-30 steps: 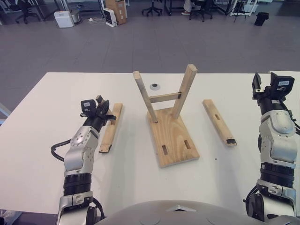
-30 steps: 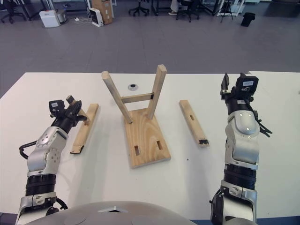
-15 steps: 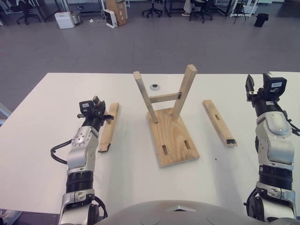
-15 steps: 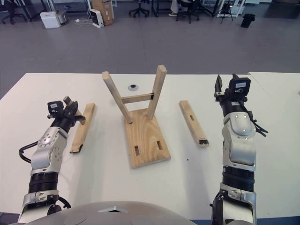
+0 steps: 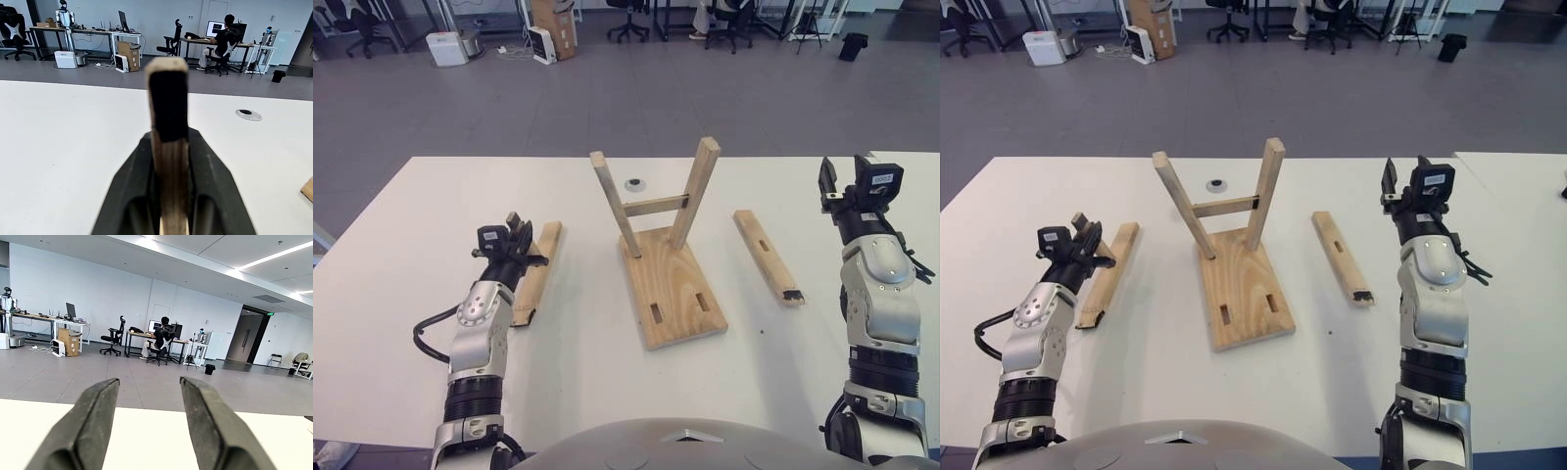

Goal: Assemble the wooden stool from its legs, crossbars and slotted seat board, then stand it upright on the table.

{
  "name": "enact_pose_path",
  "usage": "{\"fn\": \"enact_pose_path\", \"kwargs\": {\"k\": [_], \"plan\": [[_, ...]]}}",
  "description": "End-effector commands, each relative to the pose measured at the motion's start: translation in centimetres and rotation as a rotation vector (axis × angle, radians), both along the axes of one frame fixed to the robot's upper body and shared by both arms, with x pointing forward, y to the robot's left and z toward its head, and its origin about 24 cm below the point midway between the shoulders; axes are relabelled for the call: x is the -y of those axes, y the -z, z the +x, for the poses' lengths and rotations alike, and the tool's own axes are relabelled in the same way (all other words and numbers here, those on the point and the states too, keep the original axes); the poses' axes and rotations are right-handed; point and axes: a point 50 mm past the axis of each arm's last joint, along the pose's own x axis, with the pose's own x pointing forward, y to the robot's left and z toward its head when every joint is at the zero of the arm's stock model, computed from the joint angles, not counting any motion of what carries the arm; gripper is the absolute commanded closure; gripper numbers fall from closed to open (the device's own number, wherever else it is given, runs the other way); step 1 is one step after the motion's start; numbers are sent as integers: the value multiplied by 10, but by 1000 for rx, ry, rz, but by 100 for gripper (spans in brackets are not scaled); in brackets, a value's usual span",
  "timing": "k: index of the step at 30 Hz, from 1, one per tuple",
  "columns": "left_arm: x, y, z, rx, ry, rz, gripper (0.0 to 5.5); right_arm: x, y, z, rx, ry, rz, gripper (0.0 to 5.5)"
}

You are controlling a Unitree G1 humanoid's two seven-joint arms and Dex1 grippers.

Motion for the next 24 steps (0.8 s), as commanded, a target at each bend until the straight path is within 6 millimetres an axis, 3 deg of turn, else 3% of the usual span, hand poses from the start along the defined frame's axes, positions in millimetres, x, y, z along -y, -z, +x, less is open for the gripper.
{"fn": "enact_pose_path", "kwargs": {"k": [1,8,13,16,24], "plan": [[-2,30,-17,-126,-4,0,458,-3,-3,0,16,-1,1,319],[-11,3,-1,-113,85,133,328,-7,4,-10,8,25,17,319],[-16,-4,-15,-303,126,128,229,-15,13,-24,-3,51,44,319],[-20,3,-32,-432,125,125,174,-18,18,-31,-10,72,57,319],[-11,11,-58,-581,176,132,174,-23,23,-40,-19,100,79,319]]}}
